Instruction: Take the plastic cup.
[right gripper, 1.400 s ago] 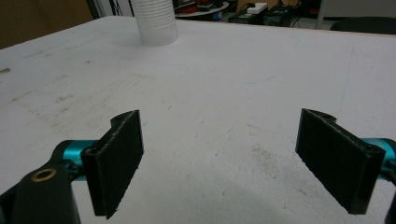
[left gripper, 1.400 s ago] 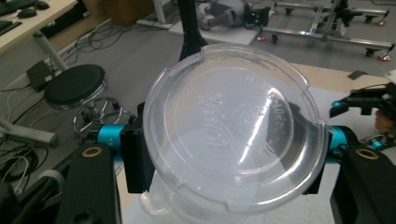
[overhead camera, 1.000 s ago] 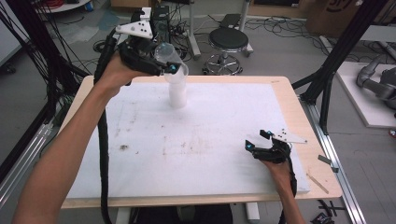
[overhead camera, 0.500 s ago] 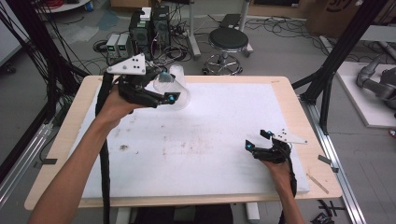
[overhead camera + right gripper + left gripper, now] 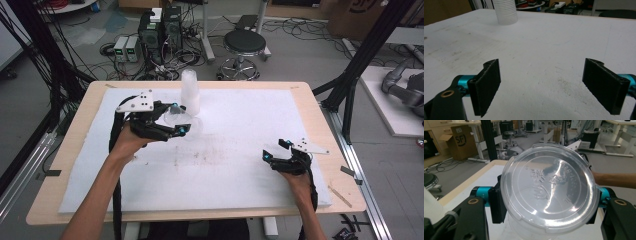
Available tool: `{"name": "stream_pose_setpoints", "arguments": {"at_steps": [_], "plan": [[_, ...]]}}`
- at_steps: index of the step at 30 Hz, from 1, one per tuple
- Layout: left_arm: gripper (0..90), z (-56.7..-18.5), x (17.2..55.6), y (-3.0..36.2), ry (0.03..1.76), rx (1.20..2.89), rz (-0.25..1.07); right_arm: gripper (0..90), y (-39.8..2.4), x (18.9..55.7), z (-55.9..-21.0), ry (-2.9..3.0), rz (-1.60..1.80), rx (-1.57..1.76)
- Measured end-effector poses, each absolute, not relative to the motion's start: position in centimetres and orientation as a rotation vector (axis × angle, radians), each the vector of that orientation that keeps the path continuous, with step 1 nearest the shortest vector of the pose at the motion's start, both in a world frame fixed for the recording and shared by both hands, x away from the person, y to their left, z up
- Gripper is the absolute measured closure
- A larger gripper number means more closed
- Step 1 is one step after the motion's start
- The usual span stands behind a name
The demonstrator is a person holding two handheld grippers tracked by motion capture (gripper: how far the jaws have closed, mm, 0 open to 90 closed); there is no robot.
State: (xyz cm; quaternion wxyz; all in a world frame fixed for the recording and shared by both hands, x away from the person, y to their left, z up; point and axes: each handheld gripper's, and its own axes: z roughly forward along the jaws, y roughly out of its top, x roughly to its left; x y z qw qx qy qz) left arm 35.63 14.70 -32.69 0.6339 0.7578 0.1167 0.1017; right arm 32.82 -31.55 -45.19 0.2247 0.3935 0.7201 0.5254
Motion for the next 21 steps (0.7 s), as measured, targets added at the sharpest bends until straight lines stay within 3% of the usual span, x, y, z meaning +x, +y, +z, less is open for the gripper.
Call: {"name": "stream_pose_setpoints", "arguments": {"at_steps": [21], "plan": [[36.5, -36.4, 35.4, 15.0, 0.276, 1.713, 0.189, 14.8, -31.5, 32.8, -45.2, 1.979, 1.447, 1.077]]}}
